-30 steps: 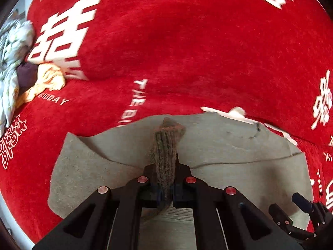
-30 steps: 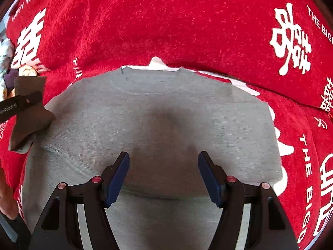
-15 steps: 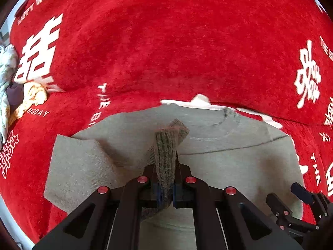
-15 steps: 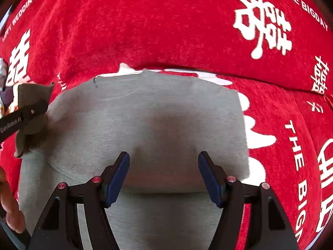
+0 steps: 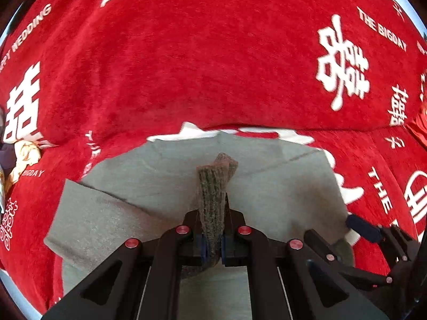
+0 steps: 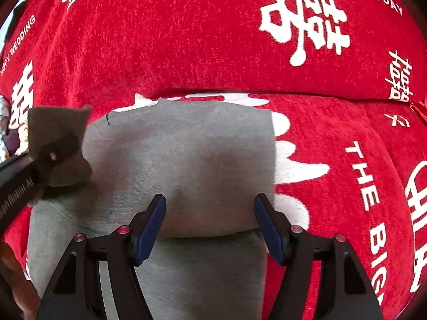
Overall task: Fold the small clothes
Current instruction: 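Carry the held sleeve across the sweater body toward the right tool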
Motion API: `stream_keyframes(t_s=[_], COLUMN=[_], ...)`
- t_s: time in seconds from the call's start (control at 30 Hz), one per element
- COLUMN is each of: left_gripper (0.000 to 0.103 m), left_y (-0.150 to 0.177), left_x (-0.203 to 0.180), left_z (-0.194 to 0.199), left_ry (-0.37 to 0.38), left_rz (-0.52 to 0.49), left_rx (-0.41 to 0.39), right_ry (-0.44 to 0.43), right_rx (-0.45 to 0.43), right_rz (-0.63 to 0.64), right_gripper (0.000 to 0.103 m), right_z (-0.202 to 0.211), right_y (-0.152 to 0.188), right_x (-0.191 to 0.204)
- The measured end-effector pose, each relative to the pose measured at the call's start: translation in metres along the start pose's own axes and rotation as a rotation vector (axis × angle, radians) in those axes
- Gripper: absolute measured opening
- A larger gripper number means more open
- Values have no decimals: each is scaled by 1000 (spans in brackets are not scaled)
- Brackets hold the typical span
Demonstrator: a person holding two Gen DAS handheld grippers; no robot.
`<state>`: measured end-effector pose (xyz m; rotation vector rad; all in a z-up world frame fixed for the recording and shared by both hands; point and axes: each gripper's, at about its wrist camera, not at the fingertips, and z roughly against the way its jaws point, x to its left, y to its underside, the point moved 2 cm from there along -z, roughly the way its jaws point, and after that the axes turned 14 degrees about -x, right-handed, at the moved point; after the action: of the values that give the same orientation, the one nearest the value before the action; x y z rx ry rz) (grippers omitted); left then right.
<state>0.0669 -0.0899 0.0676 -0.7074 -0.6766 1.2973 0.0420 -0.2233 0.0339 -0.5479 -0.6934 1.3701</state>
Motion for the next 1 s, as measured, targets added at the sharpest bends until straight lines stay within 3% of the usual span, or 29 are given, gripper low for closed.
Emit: stream_keyframes(t_s=[0.43,0.57,1.0], left_gripper=[7,7,7], left_y=[9,17,28], left_x=[-70,-80,-99], left_z=[-13,-26,-27], left_ry=[80,99,149], left_rz=[-54,-48,-59], left_rx=[58,98,105], right_ry=[16,22,41], right_rx=[-5,-3,-14], right_rz=[-55,-60,-75], right_gripper=[71,71,71], right_z=[8,12,22], right_y=[5,7,20], right_x=[-43,-55,-72])
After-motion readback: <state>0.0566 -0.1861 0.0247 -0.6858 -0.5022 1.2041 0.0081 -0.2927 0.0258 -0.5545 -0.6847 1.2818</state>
